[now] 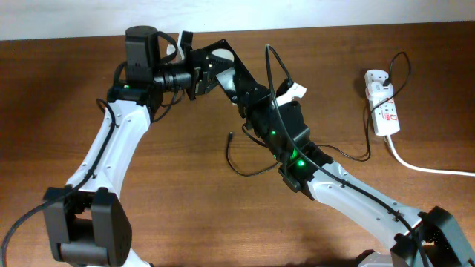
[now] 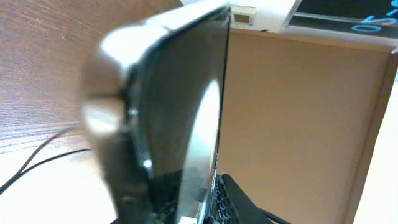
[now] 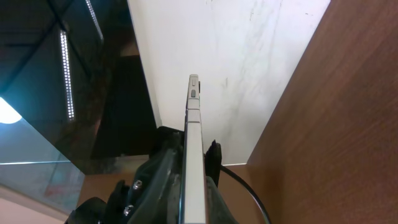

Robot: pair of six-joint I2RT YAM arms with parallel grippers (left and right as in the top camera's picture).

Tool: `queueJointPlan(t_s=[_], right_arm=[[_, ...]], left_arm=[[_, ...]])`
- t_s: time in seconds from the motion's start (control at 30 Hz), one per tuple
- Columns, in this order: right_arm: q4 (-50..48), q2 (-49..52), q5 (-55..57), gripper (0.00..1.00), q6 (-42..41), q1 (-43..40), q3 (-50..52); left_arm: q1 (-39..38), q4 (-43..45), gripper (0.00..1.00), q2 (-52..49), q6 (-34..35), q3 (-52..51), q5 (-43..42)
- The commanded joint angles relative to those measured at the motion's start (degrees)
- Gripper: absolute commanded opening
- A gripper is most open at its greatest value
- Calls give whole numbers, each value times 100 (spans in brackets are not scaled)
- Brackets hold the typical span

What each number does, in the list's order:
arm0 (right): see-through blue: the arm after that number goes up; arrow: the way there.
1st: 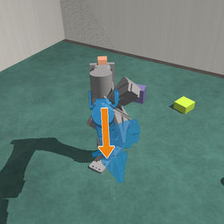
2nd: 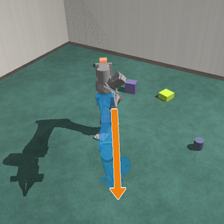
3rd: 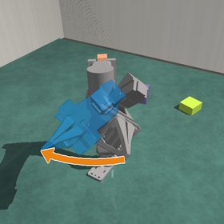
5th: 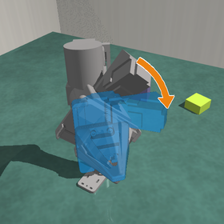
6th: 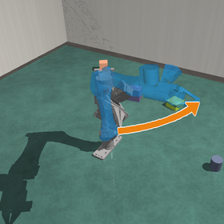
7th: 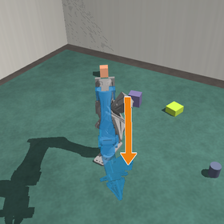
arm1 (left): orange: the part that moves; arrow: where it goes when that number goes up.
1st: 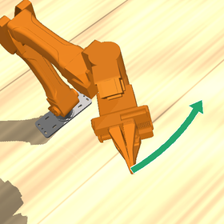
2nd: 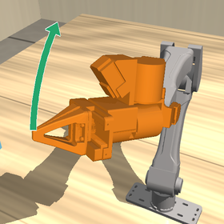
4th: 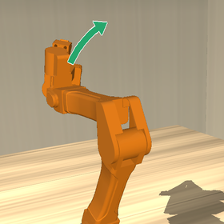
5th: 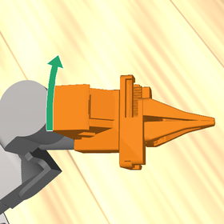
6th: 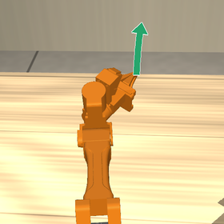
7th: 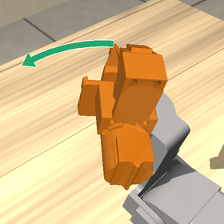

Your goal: Plug charger to phone and switch on socket

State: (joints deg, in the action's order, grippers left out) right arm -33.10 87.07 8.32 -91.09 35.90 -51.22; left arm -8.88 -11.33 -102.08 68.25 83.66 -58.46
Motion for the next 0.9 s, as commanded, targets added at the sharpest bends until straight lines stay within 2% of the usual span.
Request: queueJointPlan(t_s=[0.0,0.23,0.3,0.37,0.43,0.47,0.53,0.57,0.63,0.7,0.73,0.87], right_arm=[[-35,70,-339,4,57,90,-131],[-35,70,-337,4,55,90,-131],[-35,70,-337,15,57,90,-131],[-35,70,-334,28,55,90,-131],[-35,70,-337,37,57,90,-131],[0,70,-337,46,59,90,-129],[223,70,-341,59,66,90,-129],[481,70,-341,68,127,90,-129],[962,70,-343,77,428,90,-129],[1394,70,-358,86,973,90,-129],[1746,70,-358,98,1633,90,-129],[2586,70,-306,99,2802,79,-129]], left_arm=[[-44,44,21,129,175,17,87],[-44,44,5,129,570,17,87],[-44,42,0,129,570,17,87],[-44,42,0,129,570,17,87],[-44,39,0,129,566,17,90],[-33,28,0,129,505,17,114],[42,-15,0,129,-63,15,195],[125,-223,0,129,-439,15,195],[251,-634,0,129,-835,15,234],[492,-1274,0,129,-1464,15,415],[706,-1663,0,129,-2055,15,492],[1084,-2162,0,129,-2769,15,369]])
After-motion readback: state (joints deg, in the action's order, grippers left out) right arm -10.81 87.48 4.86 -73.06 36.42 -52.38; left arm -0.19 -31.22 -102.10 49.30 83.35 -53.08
